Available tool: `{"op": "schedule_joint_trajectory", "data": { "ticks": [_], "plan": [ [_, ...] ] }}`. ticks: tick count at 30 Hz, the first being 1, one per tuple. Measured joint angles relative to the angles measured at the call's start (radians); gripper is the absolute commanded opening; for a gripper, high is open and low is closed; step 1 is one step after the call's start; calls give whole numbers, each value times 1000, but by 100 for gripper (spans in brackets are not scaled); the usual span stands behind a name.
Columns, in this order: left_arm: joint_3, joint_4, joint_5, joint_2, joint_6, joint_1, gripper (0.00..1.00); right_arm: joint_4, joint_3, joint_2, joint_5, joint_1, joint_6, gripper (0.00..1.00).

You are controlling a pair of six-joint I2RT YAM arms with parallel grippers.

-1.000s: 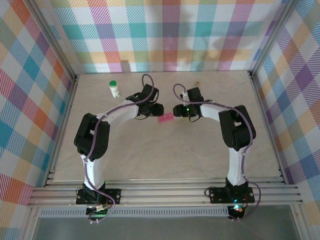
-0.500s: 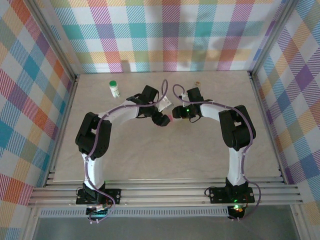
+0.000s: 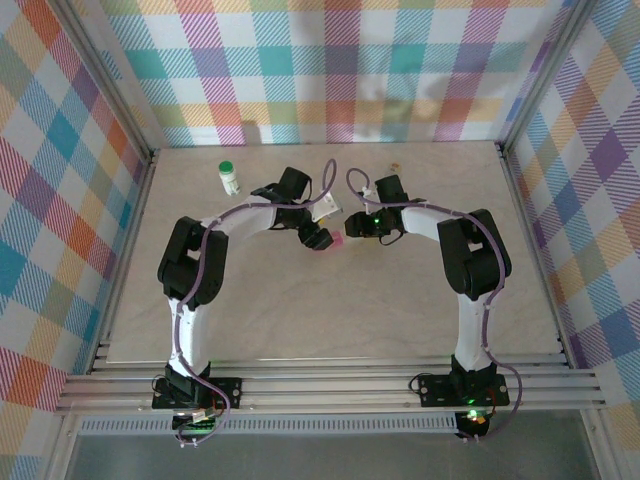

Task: Sort the pills into containers

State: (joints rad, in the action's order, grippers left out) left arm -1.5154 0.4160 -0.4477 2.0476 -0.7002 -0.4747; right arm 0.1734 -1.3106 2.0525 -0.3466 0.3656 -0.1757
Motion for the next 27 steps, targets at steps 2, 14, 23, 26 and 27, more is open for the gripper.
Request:
{"op": "schedule_joint_trajectory", "data": {
  "ticks": [2, 14, 23, 26, 27],
  "plan": [
    [0, 0, -5, 2, 0, 0, 71, 0, 1, 1, -10, -5, 0, 43],
    [-23, 45, 16, 39, -27, 0, 71, -1, 5, 2, -38, -18, -3, 40],
    [-66, 88, 56, 72, -64, -2, 71, -1, 5, 2, -41, -20, -3, 39],
    [-85, 100, 64, 86, -72, -6, 70, -1, 5, 2, -41, -20, -3, 39],
    [-89, 106, 67, 88, -75, -7, 70, -1, 5, 2, -41, -20, -3, 39]
  ]
}}
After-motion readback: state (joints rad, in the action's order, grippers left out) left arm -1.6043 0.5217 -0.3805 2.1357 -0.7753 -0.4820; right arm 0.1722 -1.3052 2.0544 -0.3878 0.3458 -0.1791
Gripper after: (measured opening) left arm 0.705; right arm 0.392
